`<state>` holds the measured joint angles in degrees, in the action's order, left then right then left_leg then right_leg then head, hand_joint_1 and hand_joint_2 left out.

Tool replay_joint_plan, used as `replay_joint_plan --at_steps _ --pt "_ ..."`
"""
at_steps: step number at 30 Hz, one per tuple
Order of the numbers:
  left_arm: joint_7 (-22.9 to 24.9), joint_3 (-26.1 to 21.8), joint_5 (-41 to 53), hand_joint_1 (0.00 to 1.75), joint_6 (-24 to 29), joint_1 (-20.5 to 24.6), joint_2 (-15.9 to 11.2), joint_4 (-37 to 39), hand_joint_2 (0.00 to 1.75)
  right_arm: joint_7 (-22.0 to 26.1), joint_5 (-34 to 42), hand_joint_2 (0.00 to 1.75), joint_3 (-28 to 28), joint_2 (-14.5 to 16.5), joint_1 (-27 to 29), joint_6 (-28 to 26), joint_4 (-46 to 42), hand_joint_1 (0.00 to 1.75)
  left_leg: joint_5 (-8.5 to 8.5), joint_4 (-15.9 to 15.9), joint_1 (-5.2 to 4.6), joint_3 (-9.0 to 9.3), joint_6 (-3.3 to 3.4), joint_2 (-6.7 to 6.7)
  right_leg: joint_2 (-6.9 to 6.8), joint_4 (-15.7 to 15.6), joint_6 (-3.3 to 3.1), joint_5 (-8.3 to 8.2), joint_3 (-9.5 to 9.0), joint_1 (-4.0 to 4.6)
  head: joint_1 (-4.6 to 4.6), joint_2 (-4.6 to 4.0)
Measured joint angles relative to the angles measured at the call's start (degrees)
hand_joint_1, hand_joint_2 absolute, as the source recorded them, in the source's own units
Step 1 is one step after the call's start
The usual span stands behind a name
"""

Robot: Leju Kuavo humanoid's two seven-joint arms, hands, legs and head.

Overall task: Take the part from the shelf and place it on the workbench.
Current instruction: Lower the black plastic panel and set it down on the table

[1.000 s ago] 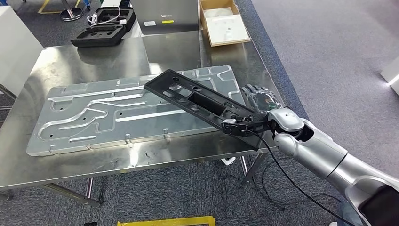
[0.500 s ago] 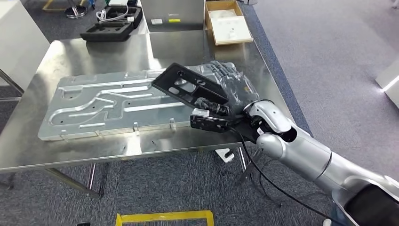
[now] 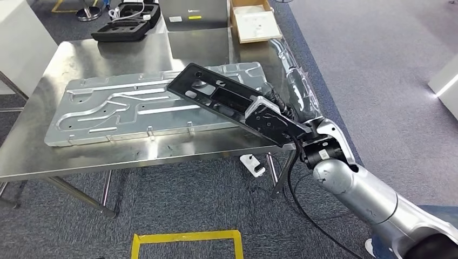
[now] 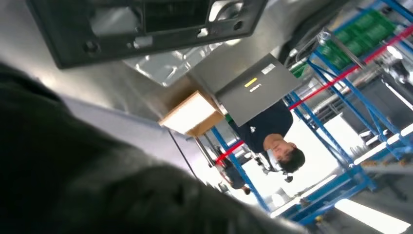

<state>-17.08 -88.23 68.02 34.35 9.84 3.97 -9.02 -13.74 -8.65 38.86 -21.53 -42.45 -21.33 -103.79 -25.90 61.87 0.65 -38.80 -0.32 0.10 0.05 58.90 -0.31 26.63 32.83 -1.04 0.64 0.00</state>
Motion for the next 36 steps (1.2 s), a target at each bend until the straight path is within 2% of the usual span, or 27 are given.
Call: replay_joint_plan --at_steps 2,3,4,5,6,7,8,9,10,11,12,14,15,16,18,19,20,21,23,24,26,27,28,31,33,35,36 --pt "0.2 0.0 -0.3 0.00 0.1 0.0 0.2 0.0 0.00 -0.2 3.2 0.00 -1.8 -0.2 1.6 -2.6 -1.0 0.00 -5.76 6.2 0.11 -1.61 -0.40 0.03 -0.04 -0.1 -0.46 -1.22 1.32 0.05 -0.18 0.00" --pt "0.2 0.0 -0.3 0.00 0.2 0.0 0.2 0.1 0.00 -0.3 4.7 0.00 -2.8 -0.4 2.6 -3.8 -1.3 0.00 -7.72 9.5 0.12 -2.07 -0.50 0.02 -0.05 -0.1 -0.54 -1.83 2.15 0.10 -0.17 0.00" --pt "0.2 0.0 -0.3 0.00 0.2 0.0 0.2 0.1 0.00 -0.4 6.2 0.00 -3.9 -0.6 3.7 -5.0 -1.4 0.00 -8.39 11.7 0.11 -1.97 -0.53 0.02 -0.05 -0.1 -0.51 -2.47 3.05 0.15 -0.18 0.00" --pt "0.2 0.0 -0.3 0.00 0.2 0.0 0.2 0.1 0.00 -0.4 7.7 0.00 -4.9 -0.9 4.6 -6.1 -1.5 0.00 -7.76 12.4 0.10 -1.11 -0.48 0.02 -0.04 0.0 -0.45 -3.13 3.99 0.17 -0.17 0.00" --pt "0.1 0.0 -0.3 0.00 0.2 0.0 0.2 0.1 0.00 -0.2 9.3 0.00 -5.9 -1.1 5.5 -7.3 -1.5 0.00 -6.27 11.2 0.09 0.65 -0.36 0.02 -0.02 0.1 -0.34 -3.79 4.93 0.17 -0.18 0.00" --pt "0.0 0.0 -0.3 0.00 0.2 0.1 0.2 0.1 0.00 0.1 11.1 0.00 -6.8 -1.3 6.3 -8.5 -1.5 0.00 -4.91 8.4 0.08 3.34 -0.19 0.00 0.01 0.1 -0.17 -4.44 5.75 0.16 -0.19 0.00" --pt "0.0 0.0 -0.4 0.00 0.2 0.2 0.2 0.1 0.00 0.8 13.2 0.00 -7.8 -1.4 7.1 -9.9 -1.5 0.00 -4.58 4.3 -0.02 6.67 0.00 -0.04 0.03 0.2 0.09 -5.02 6.43 0.20 -0.20 0.00" --pt "0.0 0.0 -0.3 0.00 0.2 0.3 0.2 0.1 0.00 1.9 15.3 0.00 -8.7 -1.6 7.9 -11.3 -1.6 0.00 -4.92 0.4 -0.16 9.56 0.27 -0.12 -0.01 0.2 0.39 -5.59 6.85 0.24 -0.15 0.00" --pt "0.1 0.0 -0.3 0.00 0.3 0.4 0.1 0.1 0.00 3.2 17.4 0.00 -9.8 -1.8 8.7 -12.7 -1.7 0.00 -5.55 -2.6 -0.35 11.45 0.55 -0.21 -0.09 0.1 0.71 -6.18 7.00 0.27 -0.12 0.00" --pt "0.3 0.0 -0.2 0.00 0.3 0.5 0.1 0.1 0.00 4.5 19.1 0.00 -10.8 -1.9 9.6 -13.8 -1.8 0.00 -6.11 -4.3 -0.56 12.29 0.86 -0.27 -0.18 -0.2 1.08 -6.76 7.02 0.27 -0.22 0.00" --pt "0.5 0.0 -0.2 0.00 0.4 0.5 0.1 0.1 0.00 5.6 20.3 0.00 -11.8 -2.1 10.4 -14.5 -2.0 0.00 -5.83 -4.8 -0.64 12.04 1.28 -0.30 -0.24 -0.5 1.46 -7.41 6.95 0.27 -0.26 0.00" --pt "1.2 0.0 -0.1 0.00 0.6 0.4 0.1 0.1 0.00 6.9 21.6 0.00 -13.6 -2.4 11.8 -15.1 -2.3 0.00 -4.67 -5.1 -0.50 11.44 2.15 -0.03 -0.09 -0.6 2.03 -7.22 7.20 0.09 -0.43 0.00" --pt "1.4 0.0 0.0 0.00 0.6 0.4 0.1 0.1 0.00 7.1 21.9 0.00 -14.2 -2.7 12.3 -15.2 -2.4 0.00 -3.99 -5.3 -0.37 11.07 2.62 0.13 -0.02 0.3 2.21 -5.87 7.60 0.04 -0.30 0.00" --pt "1.5 0.0 0.0 0.00 0.6 0.4 0.1 0.1 0.00 7.2 22.0 0.00 -14.8 -2.9 12.6 -15.2 -2.5 0.00 -3.36 -5.4 -0.33 10.59 3.03 0.31 0.04 2.2 2.29 -3.35 8.25 -0.05 -0.19 0.00" --pt "1.5 0.0 0.1 0.00 0.6 0.4 0.1 0.1 0.00 7.2 22.1 0.00 -15.9 -3.2 13.3 -15.2 -2.7 0.00 -2.06 -5.3 -0.44 8.94 3.61 0.49 0.03 9.2 2.60 2.48 9.92 -0.07 0.08 0.00" --pt "1.5 0.0 0.2 0.00 0.6 0.4 0.1 0.1 0.00 7.2 22.1 0.00 -16.4 -3.3 13.7 -15.2 -2.8 0.00 -1.40 -5.1 -0.51 8.00 3.74 0.57 0.03 13.0 2.77 4.26 10.52 -0.09 0.13 0.00" --pt "1.5 0.0 0.2 0.00 0.6 0.4 0.1 0.1 0.00 7.2 22.1 0.00 -16.7 -3.4 14.1 -15.2 -2.8 0.00 -0.81 -5.0 -0.57 7.01 3.74 0.61 0.03 15.8 2.93 4.62 10.63 -0.13 0.13 0.00" --pt "1.5 0.0 0.2 0.00 0.6 0.4 0.1 0.1 0.00 7.2 22.1 0.00 -17.0 -3.4 14.4 -15.2 -2.9 0.00 -0.30 -4.7 -0.60 6.06 3.66 0.63 0.02 16.9 3.04 3.71 10.06 -0.17 0.13 0.00" --pt "1.6 0.0 0.2 0.00 0.6 0.4 0.1 0.1 0.00 7.2 22.2 0.00 -17.3 -3.5 14.6 -15.2 -2.9 0.00 0.50 -3.9 -0.62 4.25 3.38 0.63 0.00 13.7 3.08 0.98 6.33 -0.30 0.12 0.00" --pt "1.6 0.0 0.3 0.00 0.6 0.5 0.1 0.1 0.00 7.2 22.2 0.00 -17.5 -3.5 14.6 -15.2 -3.1 0.00 0.79 -3.4 -0.67 3.42 3.18 0.60 0.00 10.0 3.04 0.74 3.30 -0.33 0.13 0.00" --pt "1.7 0.0 0.3 0.00 0.6 0.5 0.1 0.1 0.00 7.2 22.1 0.00 -17.7 -3.6 14.6 -15.2 -3.5 0.00 1.37 -2.5 -0.79 2.20 2.61 0.52 0.06 2.7 2.57 2.25 -1.77 -0.08 0.04 0.00" --pt "1.7 0.0 0.3 0.00 0.6 0.5 0.1 0.1 0.00 7.2 22.1 0.00 -17.8 -3.7 14.6 -15.2 -3.7 0.00 1.65 -2.3 -0.84 1.87 2.35 0.49 0.07 0.6 2.32 3.15 -2.95 0.11 0.01 0.00" --pt "1.8 0.0 0.4 0.00 0.6 0.5 0.1 0.1 0.00 7.2 22.1 0.00 -17.9 -3.7 14.6 -15.2 -3.8 0.00 1.89 -2.2 -0.83 1.74 2.15 0.48 0.06 -0.1 2.10 3.44 -3.17 0.26 -0.03 0.00" --pt "1.8 0.0 0.4 0.00 0.6 0.5 0.1 0.1 0.00 7.2 22.1 0.00 -17.9 -3.7 14.6 -15.2 -3.8 0.00 2.35 -2.3 -0.71 1.62 1.87 0.47 0.02 -0.1 1.86 3.15 -2.91 0.44 0.01 0.00" --pt "1.7 0.0 0.4 0.00 0.6 0.4 0.2 0.1 0.00 7.1 21.9 0.00 -17.9 -3.8 14.8 -15.2 -3.8 0.00 -1.46 1.1 -0.43 -0.07 1.05 0.31 -0.16 -0.3 0.72 1.43 -1.30 0.33 -0.14 0.00" --pt "1.3 0.0 0.4 0.00 0.5 0.3 0.3 0.1 0.00 7.0 21.8 0.00 -17.9 -3.8 14.9 -15.3 -3.9 0.00 -7.48 8.5 -0.22 -2.32 0.22 0.15 -0.33 -0.5 -0.31 -0.80 1.05 0.17 -0.29 0.00" --pt "1.1 0.0 0.5 0.00 0.5 0.3 0.2 0.1 0.00 7.0 21.8 0.00 -17.9 -3.8 15.1 -15.3 -3.9 0.00 -8.49 11.3 -0.20 -2.52 0.12 0.15 -0.32 -0.4 -0.33 -1.48 1.94 0.21 -0.30 0.00"
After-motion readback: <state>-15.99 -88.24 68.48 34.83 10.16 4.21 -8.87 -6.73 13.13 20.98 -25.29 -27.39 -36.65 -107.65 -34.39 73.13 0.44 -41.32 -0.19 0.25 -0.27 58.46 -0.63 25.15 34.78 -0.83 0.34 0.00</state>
